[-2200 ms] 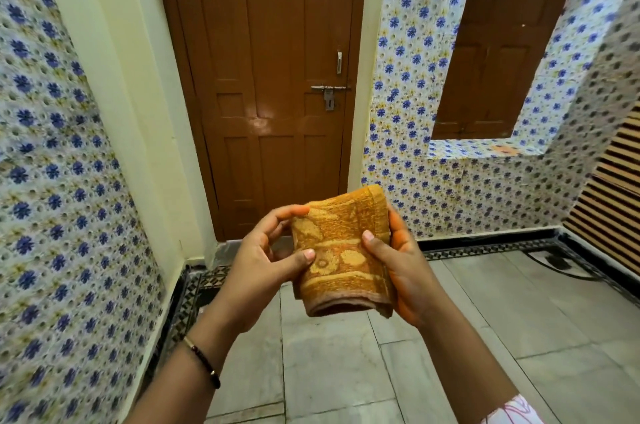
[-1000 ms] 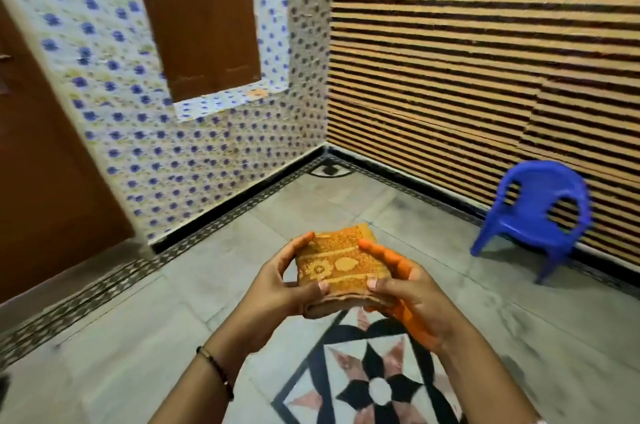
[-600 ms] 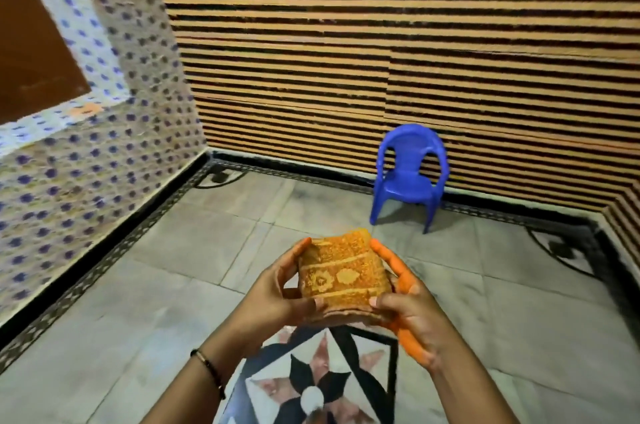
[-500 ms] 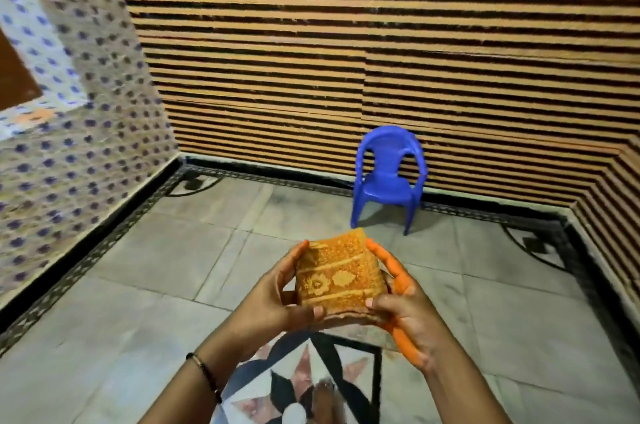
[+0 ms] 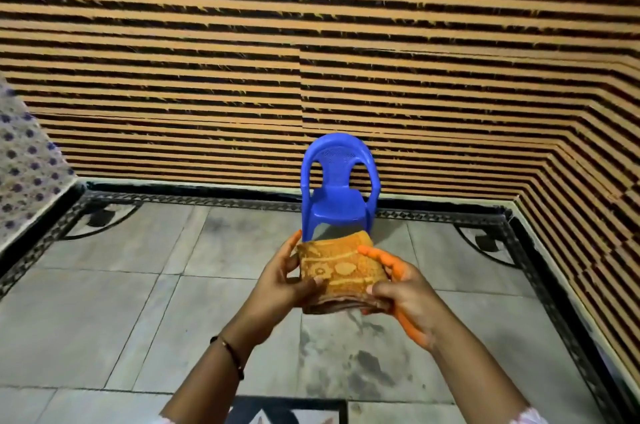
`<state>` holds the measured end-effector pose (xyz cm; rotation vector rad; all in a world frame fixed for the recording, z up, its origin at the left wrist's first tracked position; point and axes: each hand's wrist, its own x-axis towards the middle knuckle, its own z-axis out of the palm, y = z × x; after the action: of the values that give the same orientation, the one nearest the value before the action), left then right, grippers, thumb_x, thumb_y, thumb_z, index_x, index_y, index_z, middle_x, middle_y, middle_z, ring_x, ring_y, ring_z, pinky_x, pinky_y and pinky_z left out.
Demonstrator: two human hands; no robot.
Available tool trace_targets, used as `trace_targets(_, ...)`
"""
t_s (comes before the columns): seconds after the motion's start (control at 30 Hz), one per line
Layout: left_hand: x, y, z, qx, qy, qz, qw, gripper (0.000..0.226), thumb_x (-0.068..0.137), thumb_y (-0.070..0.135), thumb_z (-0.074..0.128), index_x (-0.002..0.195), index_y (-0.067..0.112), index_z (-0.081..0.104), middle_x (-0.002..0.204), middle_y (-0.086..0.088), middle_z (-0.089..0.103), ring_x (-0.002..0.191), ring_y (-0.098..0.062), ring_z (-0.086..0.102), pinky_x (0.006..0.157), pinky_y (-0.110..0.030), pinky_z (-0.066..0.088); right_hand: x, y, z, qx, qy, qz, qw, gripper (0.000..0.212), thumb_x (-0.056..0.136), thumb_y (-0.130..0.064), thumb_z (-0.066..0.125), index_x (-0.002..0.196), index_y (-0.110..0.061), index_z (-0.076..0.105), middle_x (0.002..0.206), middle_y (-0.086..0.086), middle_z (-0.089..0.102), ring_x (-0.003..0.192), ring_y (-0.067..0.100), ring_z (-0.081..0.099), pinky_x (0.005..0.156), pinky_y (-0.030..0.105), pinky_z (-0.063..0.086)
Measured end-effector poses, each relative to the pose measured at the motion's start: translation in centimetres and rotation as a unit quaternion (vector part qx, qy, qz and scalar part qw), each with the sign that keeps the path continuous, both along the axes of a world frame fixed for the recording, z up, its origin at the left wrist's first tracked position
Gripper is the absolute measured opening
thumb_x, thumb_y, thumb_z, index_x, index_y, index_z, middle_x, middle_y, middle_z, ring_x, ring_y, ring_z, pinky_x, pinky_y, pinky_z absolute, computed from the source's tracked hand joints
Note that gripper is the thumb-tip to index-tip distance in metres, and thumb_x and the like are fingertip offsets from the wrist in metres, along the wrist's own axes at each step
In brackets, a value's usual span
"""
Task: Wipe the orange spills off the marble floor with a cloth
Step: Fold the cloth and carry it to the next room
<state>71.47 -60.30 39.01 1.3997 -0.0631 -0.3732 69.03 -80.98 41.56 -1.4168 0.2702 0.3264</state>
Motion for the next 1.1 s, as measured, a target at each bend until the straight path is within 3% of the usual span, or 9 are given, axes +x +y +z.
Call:
trace_targets(0.17,8.4,-3.4,-1.5,0.023,0.011,-0.001,1.000,0.084,0.081,0.003,0.070,0.143,0.037,0.025,0.135,0.004,0.049,0.114,-0.020,0.060,0.089,-0.037,0.054,7.6,-2.5,-1.8,0.019,0.025,-0.036,0.999,0.059,0.080,0.018,0.047,0.121,-0.023,0.062,0.115,0.013,0.063,0.083,0.024,0.067,0.056,0.030,0.051)
trace_targets(0.23,12.1,-5.0,-2.2,0.035,0.005,-0.011,0.999,0.085,0.080,0.002,0.072,0.142,0.037,0.026,0.129,0.012,0.049,0.116,-0.019,0.058,0.088,-0.033,0.054,11.3,-3.9,-2.5,0.028,0.030,-0.038,0.998,0.059,0.080,0.019,0.045,0.120,-0.023,0.062,0.112,0.012,0.065,0.079,0.021,0.067,0.056,0.030,0.052)
trace_targets(0.37,19.0,-8.0,-3.2,0.052,0.001,-0.006,0.999,0.071,0.080,-0.003,0.070,0.118,0.047,0.038,0.114,0.023,0.049,0.116,-0.022,0.055,0.079,-0.028,0.055,18.7,-7.0,-3.9,0.028,0.051,-0.023,0.998,0.058,0.080,0.017,0.048,0.120,-0.022,0.064,0.112,0.013,0.065,0.076,0.022,0.065,0.058,0.031,0.053)
trace_targets(0.5,26.7,-10.7,-4.3,0.079,0.037,0.019,0.996,0.087,0.080,-0.003,0.069,0.146,0.026,0.021,0.125,0.012,0.048,0.117,-0.027,0.056,0.069,-0.024,0.056,26.8,-10.1,-4.7,0.035,0.078,-0.005,0.996,0.057,0.081,0.017,0.049,0.123,-0.019,0.062,0.111,0.013,0.065,0.072,0.021,0.066,0.059,0.033,0.054)
trace_targets(0.57,30.2,-11.9,-4.9,0.096,0.048,0.025,0.994,0.089,0.080,0.000,0.071,0.148,0.023,0.018,0.133,0.004,0.046,0.116,-0.028,0.057,0.070,-0.025,0.056,30.8,-11.5,-5.2,0.035,0.094,0.006,0.995,0.057,0.081,0.017,0.049,0.125,-0.018,0.060,0.116,0.014,0.062,0.077,0.025,0.064,0.058,0.034,0.054)
trace_targets(0.7,36.1,-14.2,-6.1,0.087,0.057,0.049,0.993,0.077,0.081,0.002,0.070,0.142,0.022,0.027,0.122,0.010,0.053,0.111,-0.020,0.060,0.075,-0.028,0.057,37.9,-13.9,-5.9,0.013,0.113,0.029,0.993,0.058,0.082,0.016,0.050,0.126,-0.020,0.058,0.111,0.015,0.059,0.085,0.034,0.053,0.058,0.035,0.054)
trace_targets(0.83,41.8,-15.8,-8.1,0.080,0.109,0.079,0.988,0.081,0.079,0.003,0.072,0.146,0.013,0.028,0.139,-0.005,0.046,0.121,-0.026,0.053,0.081,-0.033,0.056,44.3,-14.9,-7.4,0.004,0.140,0.034,0.990,0.058,0.082,0.017,0.050,0.125,-0.022,0.059,0.116,0.013,0.059,0.087,0.031,0.060,0.059,0.035,0.055)
trace_targets(0.97,48.3,-16.2,-10.9,0.089,0.127,0.068,0.986,0.069,0.080,-0.001,0.070,0.140,0.009,0.038,0.133,-0.006,0.053,0.109,-0.026,0.061,0.067,-0.023,0.053,50.5,-15.2,-10.3,0.017,0.167,0.033,0.985,0.047,0.087,0.010,0.053,0.125,-0.017,0.057,0.121,0.010,0.060,0.097,0.029,0.064,0.063,0.036,0.057)
trace_targets(1.1,54.1,-16.6,-13.5,0.113,0.182,0.061,0.975,0.059,0.080,-0.003,0.071,0.132,0.006,0.045,0.114,-0.011,0.061,0.090,-0.020,0.061,0.066,-0.020,0.054,55.4,-15.4,-13.5,0.017,0.217,-0.024,0.976,0.032,0.090,0.006,0.055,0.120,-0.005,0.058,0.111,0.013,0.062,0.089,0.022,0.066,0.062,0.031,0.059)
